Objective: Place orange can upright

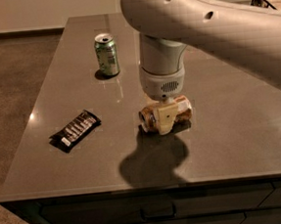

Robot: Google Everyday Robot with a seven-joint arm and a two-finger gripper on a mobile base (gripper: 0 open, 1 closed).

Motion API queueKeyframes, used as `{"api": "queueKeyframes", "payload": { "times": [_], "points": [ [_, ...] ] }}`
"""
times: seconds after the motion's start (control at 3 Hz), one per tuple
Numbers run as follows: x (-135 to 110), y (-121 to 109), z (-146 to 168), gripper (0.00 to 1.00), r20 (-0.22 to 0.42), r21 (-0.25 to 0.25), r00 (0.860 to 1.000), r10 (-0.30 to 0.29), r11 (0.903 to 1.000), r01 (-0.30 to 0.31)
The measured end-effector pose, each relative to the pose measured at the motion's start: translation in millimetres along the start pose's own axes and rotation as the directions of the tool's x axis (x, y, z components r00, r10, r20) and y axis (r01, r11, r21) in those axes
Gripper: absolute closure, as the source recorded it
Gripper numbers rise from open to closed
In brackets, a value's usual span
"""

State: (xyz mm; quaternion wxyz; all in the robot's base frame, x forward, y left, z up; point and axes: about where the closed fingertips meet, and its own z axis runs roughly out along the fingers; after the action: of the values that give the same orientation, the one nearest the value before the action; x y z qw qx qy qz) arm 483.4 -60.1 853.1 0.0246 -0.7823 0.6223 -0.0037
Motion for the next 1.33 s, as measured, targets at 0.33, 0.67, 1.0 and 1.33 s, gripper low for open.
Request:
{"api": "queueKeyframes", "payload": {
  "times": [0.33,0.67,1.0,1.33],
  "points": [
    [9.5,-8.5,-12.7,0.72,0.041,0.012,0.996,0.074,0.9972,-0.074],
    [28.9,-23.0,-36.6,0.95,0.172,0.008,0.964,0.201,0.9786,-0.205],
    [39.8,-41.4,-76.4,1.0,0.421,-0.031,0.837,0.348,0.9284,-0.37],
    [45.7,-50.2,-97.3,1.0,0.584,-0.063,0.701,0.409,0.8839,-0.463]
  ]
}}
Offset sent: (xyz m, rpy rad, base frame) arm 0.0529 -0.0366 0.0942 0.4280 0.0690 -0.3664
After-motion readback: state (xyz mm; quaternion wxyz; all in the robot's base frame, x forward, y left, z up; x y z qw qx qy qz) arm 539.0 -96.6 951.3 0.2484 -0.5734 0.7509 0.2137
